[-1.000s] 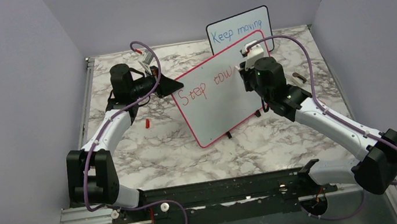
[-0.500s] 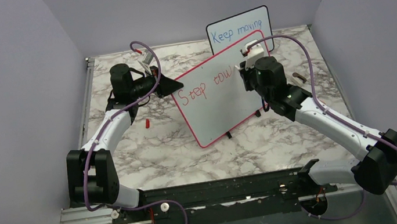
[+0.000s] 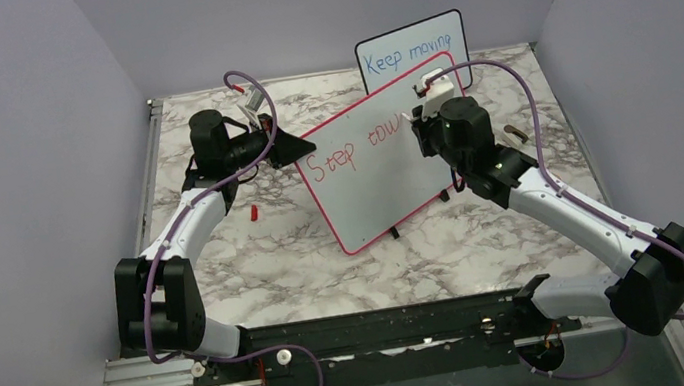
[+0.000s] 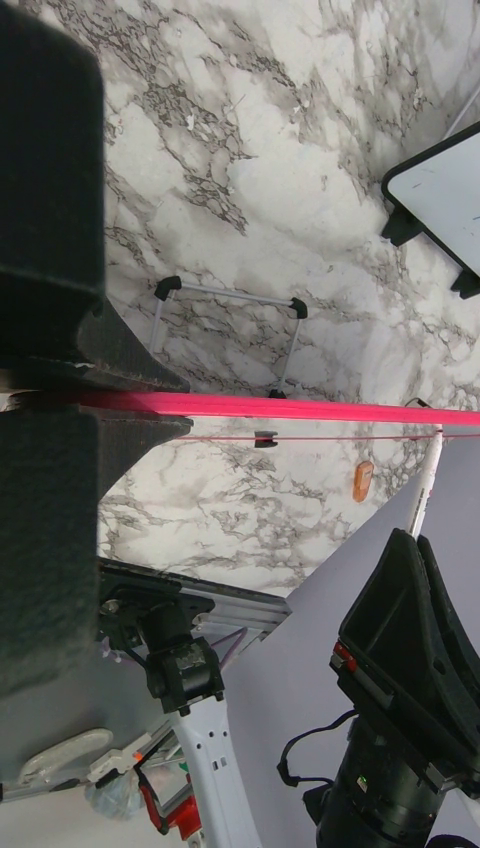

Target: Write a sentence on the whiteboard

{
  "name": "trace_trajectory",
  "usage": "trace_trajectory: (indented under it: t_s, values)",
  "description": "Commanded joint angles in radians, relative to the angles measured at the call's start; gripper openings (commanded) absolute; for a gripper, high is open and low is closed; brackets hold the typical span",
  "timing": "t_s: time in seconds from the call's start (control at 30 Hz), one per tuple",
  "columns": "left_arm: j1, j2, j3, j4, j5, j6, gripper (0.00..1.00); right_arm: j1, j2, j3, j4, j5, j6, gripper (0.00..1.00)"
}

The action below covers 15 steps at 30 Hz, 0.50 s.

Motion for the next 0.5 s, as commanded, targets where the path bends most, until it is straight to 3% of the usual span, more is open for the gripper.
trace_trajectory:
  t_s: [0.0, 0.47]
  values:
    - [-0.013, 0.030, -0.010, -0.093, 0.029, 0.057, 0.00, -0.003, -0.002, 0.003, -0.023, -0.054, 0.016, 0.01]
    - [-0.013, 0.030, -0.010, -0.094, 0.025, 0.058, 0.00, -0.003, -0.022, -0.034, -0.080, -0.070, 0.023, 0.01]
